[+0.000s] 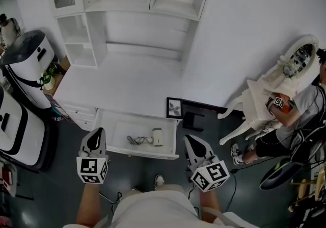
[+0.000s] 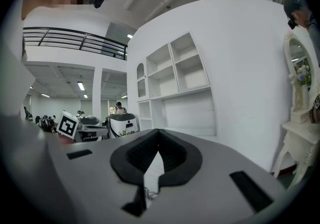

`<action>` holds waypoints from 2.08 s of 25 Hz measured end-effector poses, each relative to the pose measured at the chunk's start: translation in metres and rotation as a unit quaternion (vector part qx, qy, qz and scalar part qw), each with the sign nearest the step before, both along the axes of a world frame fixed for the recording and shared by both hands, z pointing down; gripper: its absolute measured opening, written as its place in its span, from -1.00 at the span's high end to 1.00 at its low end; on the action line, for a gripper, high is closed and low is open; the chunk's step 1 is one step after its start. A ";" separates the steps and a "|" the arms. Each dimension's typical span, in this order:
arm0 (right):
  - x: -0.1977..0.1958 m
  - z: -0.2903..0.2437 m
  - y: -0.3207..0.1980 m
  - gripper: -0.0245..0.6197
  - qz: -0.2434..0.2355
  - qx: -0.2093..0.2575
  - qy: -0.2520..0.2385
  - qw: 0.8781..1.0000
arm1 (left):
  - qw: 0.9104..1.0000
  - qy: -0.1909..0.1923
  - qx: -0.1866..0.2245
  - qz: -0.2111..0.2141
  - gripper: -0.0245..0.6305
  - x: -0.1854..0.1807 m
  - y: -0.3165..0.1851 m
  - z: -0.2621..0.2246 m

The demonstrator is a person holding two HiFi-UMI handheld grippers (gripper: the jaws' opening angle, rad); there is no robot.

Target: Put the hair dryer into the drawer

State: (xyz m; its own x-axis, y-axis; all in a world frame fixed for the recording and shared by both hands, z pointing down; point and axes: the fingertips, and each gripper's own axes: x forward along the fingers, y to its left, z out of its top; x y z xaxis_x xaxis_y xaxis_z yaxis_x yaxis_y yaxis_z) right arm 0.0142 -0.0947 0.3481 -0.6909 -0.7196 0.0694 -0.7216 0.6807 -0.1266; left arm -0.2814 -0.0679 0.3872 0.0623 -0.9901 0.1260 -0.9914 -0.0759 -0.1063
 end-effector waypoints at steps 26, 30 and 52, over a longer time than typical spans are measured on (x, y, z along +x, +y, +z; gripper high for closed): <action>0.055 -0.021 -0.007 0.90 0.027 0.019 -0.013 0.999 | 0.991 -0.004 0.102 -0.092 0.87 -0.001 0.087 -0.088; 0.052 -0.022 0.003 0.90 0.023 0.019 -0.006 1.000 | 0.992 0.009 0.081 -0.093 0.87 0.000 0.090 -0.069; 0.037 -0.018 0.015 0.90 0.007 0.013 -0.006 1.000 | 0.994 0.007 0.083 -0.064 0.87 0.017 0.086 -0.069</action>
State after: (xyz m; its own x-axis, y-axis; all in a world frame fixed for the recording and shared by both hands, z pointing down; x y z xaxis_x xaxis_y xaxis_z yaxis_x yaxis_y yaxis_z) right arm 0.0513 -0.0793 0.3298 -0.6819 -0.7303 0.0419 -0.7291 0.6740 -0.1186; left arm -0.2644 0.0183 0.3187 -0.0652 -0.9971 -0.0390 -0.9932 0.0686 -0.0936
